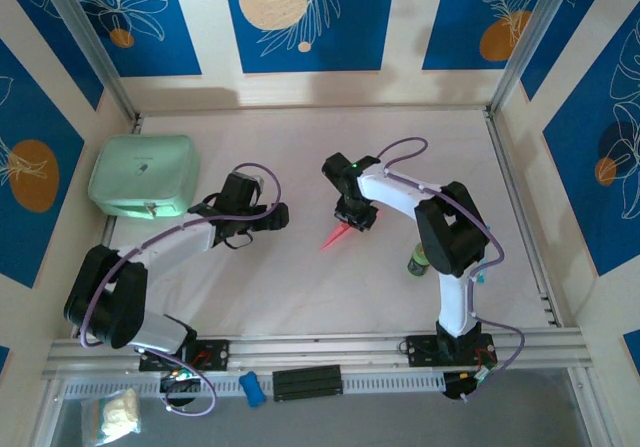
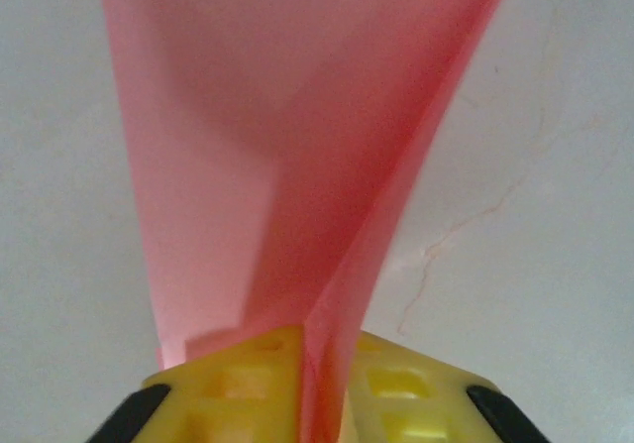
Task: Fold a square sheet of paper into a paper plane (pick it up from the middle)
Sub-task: Turn over the paper plane at the top-center of the table.
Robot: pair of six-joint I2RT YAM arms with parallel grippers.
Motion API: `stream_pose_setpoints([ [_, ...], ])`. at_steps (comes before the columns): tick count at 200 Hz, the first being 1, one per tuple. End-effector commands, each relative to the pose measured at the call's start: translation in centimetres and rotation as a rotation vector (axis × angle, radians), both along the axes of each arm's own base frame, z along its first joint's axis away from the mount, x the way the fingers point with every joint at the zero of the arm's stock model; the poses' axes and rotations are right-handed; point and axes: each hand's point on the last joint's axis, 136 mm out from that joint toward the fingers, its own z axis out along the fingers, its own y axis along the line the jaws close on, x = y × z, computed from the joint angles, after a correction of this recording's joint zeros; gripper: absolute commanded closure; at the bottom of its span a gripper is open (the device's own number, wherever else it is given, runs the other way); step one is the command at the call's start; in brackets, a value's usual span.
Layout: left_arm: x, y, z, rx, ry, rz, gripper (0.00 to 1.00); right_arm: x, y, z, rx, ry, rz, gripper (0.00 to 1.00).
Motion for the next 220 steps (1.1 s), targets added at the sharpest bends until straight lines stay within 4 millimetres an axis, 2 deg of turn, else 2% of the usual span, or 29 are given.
stream_pose_setpoints([
  [1,0.8,0.3,0.8,-0.032,-0.017,0.027,0.01,0.5,0.3,1.4,0.045,-0.045,0.023,0.92],
  [29,0.9,1.3,1.4,-0.100,-0.019,0.063,0.01,2.2,3.1,4.1,0.189,-0.168,0.184,0.97],
  [55,1.0,2.1,1.7,-0.204,-0.016,0.097,0.00,3.2,7.3,6.7,0.396,-0.283,0.397,0.99],
  [76,1.0,2.2,2.0,-0.300,-0.018,0.107,0.00,2.8,11.0,8.1,0.597,-0.334,0.549,0.99],
  [95,0.8,1.9,2.1,-0.346,-0.016,0.101,0.00,2.1,13.7,8.3,0.746,-0.349,0.657,0.99],
  [118,0.4,1.7,1.8,-0.368,-0.005,0.092,0.00,1.5,15.4,7.5,0.871,-0.338,0.710,0.98],
  [130,0.2,1.6,1.6,-0.375,0.000,0.088,0.01,1.3,15.8,6.7,0.915,-0.323,0.713,0.98],
  [149,-0.2,1.1,1.2,-0.397,0.025,0.069,0.09,1.0,15.8,5.1,0.945,-0.291,0.702,0.98],
  [184,-0.9,0.3,-0.5,-0.452,0.087,0.062,0.28,0.6,14.8,2.0,0.944,-0.232,0.653,0.97],
  [220,-0.9,-1.0,-1.9,-0.515,0.151,0.058,0.48,0.3,13.5,0.0,0.915,-0.206,0.618,0.97],
])
